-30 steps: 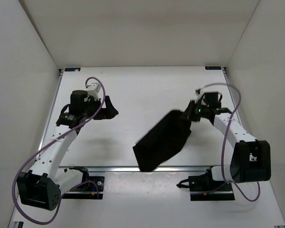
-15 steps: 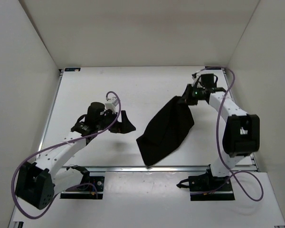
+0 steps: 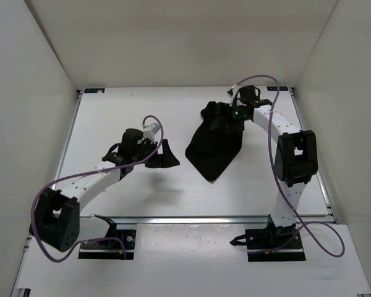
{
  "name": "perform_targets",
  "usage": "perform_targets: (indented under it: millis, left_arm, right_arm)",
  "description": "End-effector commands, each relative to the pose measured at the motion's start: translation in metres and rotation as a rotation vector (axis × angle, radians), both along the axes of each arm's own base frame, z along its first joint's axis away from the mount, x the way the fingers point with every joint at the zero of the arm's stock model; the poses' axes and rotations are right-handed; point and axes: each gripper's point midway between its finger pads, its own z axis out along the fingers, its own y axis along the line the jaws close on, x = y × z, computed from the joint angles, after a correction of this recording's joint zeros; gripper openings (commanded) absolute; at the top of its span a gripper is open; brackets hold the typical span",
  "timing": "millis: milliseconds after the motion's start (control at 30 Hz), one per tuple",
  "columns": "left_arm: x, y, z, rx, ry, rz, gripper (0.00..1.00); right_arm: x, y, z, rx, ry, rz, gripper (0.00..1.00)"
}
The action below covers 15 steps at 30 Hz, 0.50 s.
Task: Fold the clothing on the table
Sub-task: Move the skirt to the center of the board
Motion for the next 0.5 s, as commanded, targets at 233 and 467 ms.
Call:
perform_targets:
  millis: [233, 467]
  left_arm:
    - [0.067, -0.05, 0.02, 0.217, -0.174, -0.045, 0.99]
    - [0.093, -0.098, -0.005, 0.534, -0.301, -0.112, 0.99]
  right_arm:
    - [-0.048, -0.093, 0.029, -0.05, -0.085, -0.178, 0.86]
    - [-0.073, -0.098, 0.018, -0.025, -0.085, -0.204, 0.84]
